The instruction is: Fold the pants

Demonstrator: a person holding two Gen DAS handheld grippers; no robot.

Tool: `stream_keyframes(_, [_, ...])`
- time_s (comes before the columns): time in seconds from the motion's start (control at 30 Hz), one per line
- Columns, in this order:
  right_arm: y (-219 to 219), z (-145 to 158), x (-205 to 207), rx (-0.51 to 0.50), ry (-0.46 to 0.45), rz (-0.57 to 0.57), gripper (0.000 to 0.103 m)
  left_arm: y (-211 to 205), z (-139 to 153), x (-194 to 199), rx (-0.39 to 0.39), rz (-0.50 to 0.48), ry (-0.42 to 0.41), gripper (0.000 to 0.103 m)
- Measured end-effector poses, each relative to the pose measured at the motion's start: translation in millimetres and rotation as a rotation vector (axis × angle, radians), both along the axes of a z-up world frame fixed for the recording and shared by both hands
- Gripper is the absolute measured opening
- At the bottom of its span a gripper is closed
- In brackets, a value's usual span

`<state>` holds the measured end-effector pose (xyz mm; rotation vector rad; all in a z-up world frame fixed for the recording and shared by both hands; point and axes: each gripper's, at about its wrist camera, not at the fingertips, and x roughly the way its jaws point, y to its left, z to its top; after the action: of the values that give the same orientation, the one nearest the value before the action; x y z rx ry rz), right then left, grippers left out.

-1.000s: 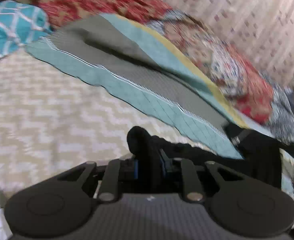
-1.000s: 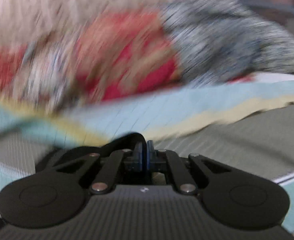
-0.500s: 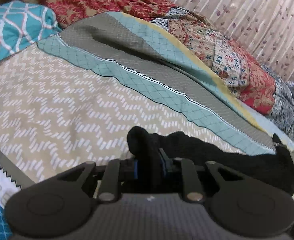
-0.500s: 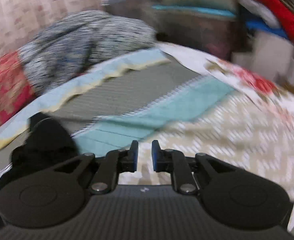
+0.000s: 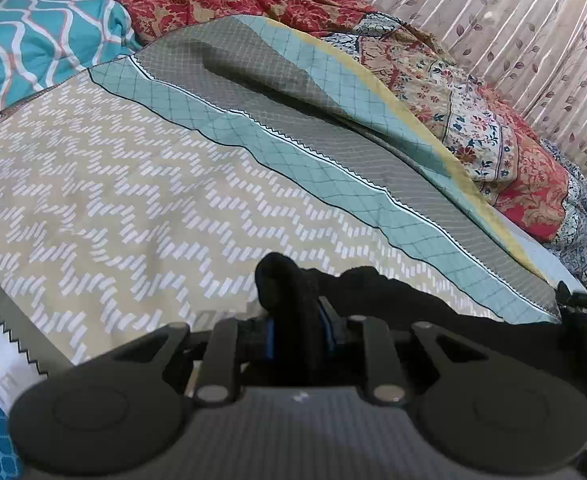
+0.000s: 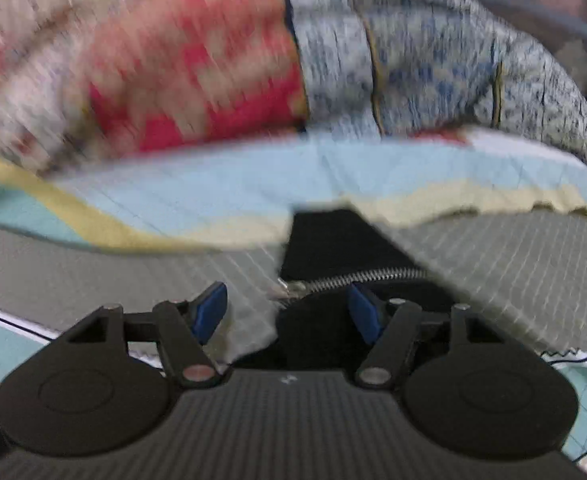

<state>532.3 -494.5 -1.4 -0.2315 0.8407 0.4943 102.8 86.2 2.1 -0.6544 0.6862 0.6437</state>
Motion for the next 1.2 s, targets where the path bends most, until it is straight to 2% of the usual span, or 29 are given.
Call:
stream_keyframes(0.03, [-0.5,-9.9,4.3,-0.062,0.000,-0.018,0.039,0.0,-0.5,0.4,0.001,0.000,0.001,0.020])
stream_keyframes(0.07, [-8.0,-10.6,4.2,-0.061,-0.007,-0.029,0.029,0.3,-0.9,1.1,0.003,-0.001,0.003,0.019])
stream_keyframes(0.1, [-22.9,-4.0,8.9,0.000,0.002,-0.045,0.020,0.4,-1.1,1.9,0.005,-0.001,0.002,0.019])
stream_keyframes(0.17, [-47.9,16.0,5.2,0.094,-0.022,-0.128,0.018,0.4,-1.0,3.9,0.010,0.004,-0.005,0.019])
stream_keyframes(0.23, [-92.1,41.9,5.4,0.191,-0.074,-0.201,0.018,1.3,0.0,5.7,0.011,0.013,-0.020,0.019])
stream_keyframes(0.33, [-165.8,68.5,10.3,0.235,-0.087,-0.336,0.019,1.9,3.2,7.4,0.014,0.024,-0.042,0.019])
stream_keyframes(0.37, [-192.2,73.3,13.2,0.208,-0.104,-0.398,0.023,2.0,3.5,8.0,0.017,0.023,-0.044,0.019])
stream_keyframes(0.43, [-233.3,72.7,15.8,0.131,-0.118,-0.532,0.036,1.6,2.2,10.1,0.017,0.017,-0.033,0.019])
stream_keyframes(0.47, [-248.0,66.3,10.5,0.083,-0.109,-0.611,0.057,0.9,1.8,11.2,0.018,0.014,-0.023,0.019])
stream_keyframes(0.53, [-268.8,64.7,3.9,0.011,-0.095,-0.698,0.060,-1.8,3.7,11.2,0.027,0.001,-0.020,0.023])
stream_keyframes(0.57, [-273.8,66.7,-0.9,0.021,-0.102,-0.710,0.060,-3.3,5.7,10.0,0.037,-0.010,-0.027,0.024])
stream_keyframes(0.67, [-275.3,76.2,-12.7,0.199,-0.051,-0.671,0.059,-5.6,12.5,9.2,0.099,-0.042,-0.017,0.032])
stream_keyframes(0.77, [-252.4,78.2,-26.2,0.368,0.054,-0.591,0.059,-3.6,17.3,12.3,0.147,-0.093,-0.008,0.032])
stream_keyframes(0.9, [-210.0,67.5,-10.4,0.369,0.132,-0.580,0.059,1.3,12.1,24.3,0.170,-0.156,0.026,0.042])
stream_keyframes(0.93, [-200.9,61.3,-1.7,0.365,0.167,-0.608,0.059,0.0,10.2,26.4,0.175,-0.169,0.028,0.045])
stream_keyframes(1.0, [-188.0,49.2,16.1,0.356,0.221,-0.674,0.059,-3.0,6.6,31.0,0.192,-0.208,0.033,0.060])
stream_keyframes(1.07, [-169.5,37.2,28.9,0.335,0.236,-0.748,0.059,-8.2,1.3,35.7,0.220,-0.231,0.047,0.063])
stream_keyframes(1.13, [-158.6,25.6,42.7,0.310,0.246,-0.767,0.061,-9.2,-6.4,39.7,0.239,-0.239,0.077,0.056])
stream_keyframes(1.2, [-146.3,15.3,51.6,0.248,0.237,-0.767,0.059,-5.3,-13.5,42.2,0.220,-0.254,0.096,0.025])
